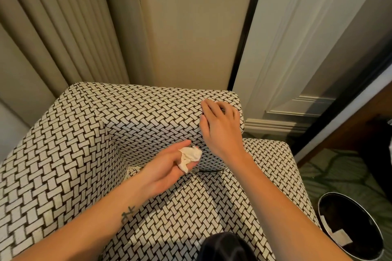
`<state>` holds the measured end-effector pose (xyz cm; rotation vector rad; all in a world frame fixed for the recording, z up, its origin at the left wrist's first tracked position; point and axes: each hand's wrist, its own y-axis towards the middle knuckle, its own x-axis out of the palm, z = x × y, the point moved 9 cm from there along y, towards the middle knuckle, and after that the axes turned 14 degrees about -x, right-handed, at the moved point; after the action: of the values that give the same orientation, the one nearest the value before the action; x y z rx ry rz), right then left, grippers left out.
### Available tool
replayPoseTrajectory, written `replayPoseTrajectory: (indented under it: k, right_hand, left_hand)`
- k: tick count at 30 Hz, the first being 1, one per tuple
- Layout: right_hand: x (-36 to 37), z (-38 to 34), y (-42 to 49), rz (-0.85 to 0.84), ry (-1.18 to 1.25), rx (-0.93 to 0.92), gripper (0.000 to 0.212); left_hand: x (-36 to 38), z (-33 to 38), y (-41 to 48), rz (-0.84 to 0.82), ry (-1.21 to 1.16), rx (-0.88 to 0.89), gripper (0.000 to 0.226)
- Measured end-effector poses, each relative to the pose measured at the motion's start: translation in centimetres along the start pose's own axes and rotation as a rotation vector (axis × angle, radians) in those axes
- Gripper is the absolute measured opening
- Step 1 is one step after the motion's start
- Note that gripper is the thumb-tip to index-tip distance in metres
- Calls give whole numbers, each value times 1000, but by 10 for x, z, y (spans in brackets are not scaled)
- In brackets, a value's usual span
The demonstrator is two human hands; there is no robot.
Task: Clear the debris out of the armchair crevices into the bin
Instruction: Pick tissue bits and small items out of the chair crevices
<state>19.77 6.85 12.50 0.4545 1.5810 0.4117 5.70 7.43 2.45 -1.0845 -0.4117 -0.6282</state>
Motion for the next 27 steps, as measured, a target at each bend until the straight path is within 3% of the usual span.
replayPoseTrajectory:
  k: [6,10,20,27]
  right_hand:
    - [18,5,3,-180,-29,61,62]
    - [15,7,-2,-174,39,32,63]
    - [21,-20,-77,-253,70,-31,79]
    - [50,-48,-122,-376,356,19,51]
  left_hand:
    - [-1,-2,1,-45,-2,-12,47]
    - [-4,-6,-5,-45,-1,-10,44]
    - [-34,-24,-36,214,164,-6,37]
    - [-47,-29,-33,246,226,-2,27]
